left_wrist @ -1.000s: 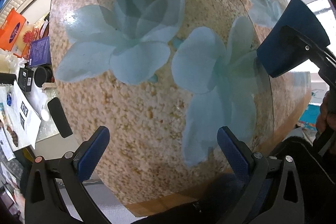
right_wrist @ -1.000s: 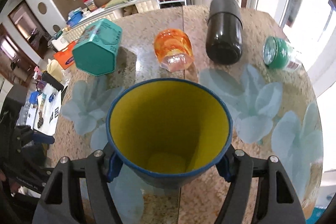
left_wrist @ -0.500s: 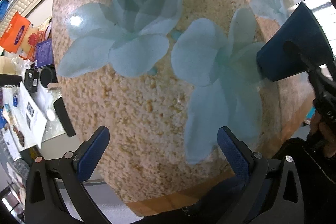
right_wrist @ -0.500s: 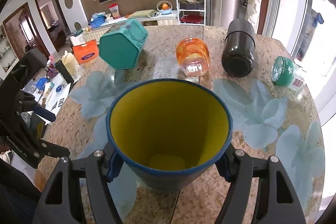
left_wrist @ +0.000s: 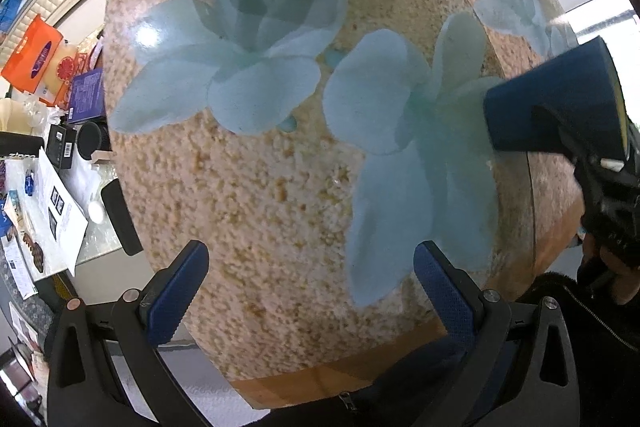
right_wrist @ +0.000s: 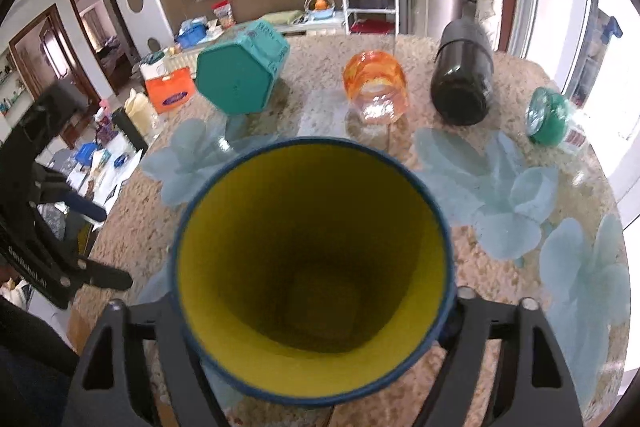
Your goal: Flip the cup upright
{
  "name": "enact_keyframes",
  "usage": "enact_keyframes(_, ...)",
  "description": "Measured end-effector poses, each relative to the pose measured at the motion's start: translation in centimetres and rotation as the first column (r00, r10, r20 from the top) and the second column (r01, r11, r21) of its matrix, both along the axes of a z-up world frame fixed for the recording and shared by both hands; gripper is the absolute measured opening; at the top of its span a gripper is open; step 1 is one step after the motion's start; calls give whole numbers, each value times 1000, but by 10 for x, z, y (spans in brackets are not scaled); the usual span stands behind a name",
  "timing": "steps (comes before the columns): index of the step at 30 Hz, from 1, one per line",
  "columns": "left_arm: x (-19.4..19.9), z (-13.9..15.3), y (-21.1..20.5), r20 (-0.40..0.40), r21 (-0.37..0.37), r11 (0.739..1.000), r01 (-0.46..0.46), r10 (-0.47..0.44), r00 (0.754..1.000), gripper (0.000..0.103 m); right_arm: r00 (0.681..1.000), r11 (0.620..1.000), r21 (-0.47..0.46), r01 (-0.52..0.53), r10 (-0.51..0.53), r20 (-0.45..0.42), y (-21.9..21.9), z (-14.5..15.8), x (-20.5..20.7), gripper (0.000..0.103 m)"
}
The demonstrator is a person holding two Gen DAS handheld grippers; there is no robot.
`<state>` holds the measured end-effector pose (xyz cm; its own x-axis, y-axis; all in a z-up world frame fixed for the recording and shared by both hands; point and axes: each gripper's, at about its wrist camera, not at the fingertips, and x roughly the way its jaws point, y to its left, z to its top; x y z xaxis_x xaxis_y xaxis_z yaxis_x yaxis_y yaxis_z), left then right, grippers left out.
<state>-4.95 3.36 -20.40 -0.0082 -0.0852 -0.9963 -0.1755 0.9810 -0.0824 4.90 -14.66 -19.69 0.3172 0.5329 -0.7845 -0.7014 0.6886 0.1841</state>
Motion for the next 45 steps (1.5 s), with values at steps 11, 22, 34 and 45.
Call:
enact_keyframes(11,2,21,5,57,16,999,48,-49,997,103,998,1000,24,3,-1,-62,-12,22,2,103)
enact_keyframes(22,26,68,3,183,-55,997,54,-43,982,103,996,996,67,56,-51,-67,-28,88,4,103)
enact_keyframes(34,42,126,4,336,-30,999,-19,28,941,103,996,994,58,91,-90,-28,-41,136,22,103)
enact_keyframes(45,35,172,-37,431,57,997,-46,17,902,103,993,991,77,112,-110,-36,-64,145,36,103)
